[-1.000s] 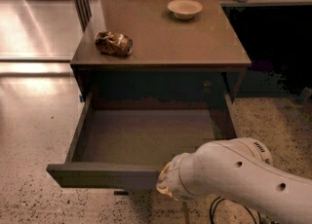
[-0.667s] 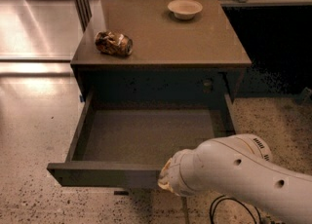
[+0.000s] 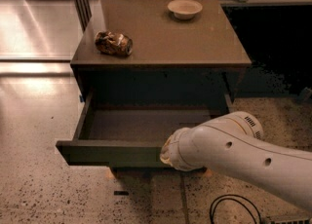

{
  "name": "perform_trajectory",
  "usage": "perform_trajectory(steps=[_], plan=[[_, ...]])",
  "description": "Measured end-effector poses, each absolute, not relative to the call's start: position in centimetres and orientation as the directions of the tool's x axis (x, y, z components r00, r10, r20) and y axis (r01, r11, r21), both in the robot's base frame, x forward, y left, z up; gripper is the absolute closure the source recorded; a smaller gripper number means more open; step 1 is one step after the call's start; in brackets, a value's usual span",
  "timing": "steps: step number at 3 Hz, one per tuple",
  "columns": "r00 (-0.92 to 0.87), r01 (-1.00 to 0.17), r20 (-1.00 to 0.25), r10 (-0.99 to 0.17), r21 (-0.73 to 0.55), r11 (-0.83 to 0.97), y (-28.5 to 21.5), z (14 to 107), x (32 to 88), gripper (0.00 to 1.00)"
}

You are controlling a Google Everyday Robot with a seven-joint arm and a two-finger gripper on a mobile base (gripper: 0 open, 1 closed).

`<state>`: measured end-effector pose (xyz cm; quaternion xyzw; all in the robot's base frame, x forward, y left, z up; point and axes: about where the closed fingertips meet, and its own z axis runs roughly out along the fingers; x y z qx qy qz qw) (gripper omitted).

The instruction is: Close top drawer

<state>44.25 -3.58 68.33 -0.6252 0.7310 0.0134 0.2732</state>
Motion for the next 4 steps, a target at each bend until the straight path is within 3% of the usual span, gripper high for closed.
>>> perform_trajectory(steps=[2, 4], plan=[[-0.093, -0.913, -0.419, -0.903, -0.326, 0.245, -3.6, 66.7, 45.5, 1.0], [-0.202, -0.848, -0.461, -0.864, -0.36, 0.39, -6.5, 67.0, 49.8, 1.0]])
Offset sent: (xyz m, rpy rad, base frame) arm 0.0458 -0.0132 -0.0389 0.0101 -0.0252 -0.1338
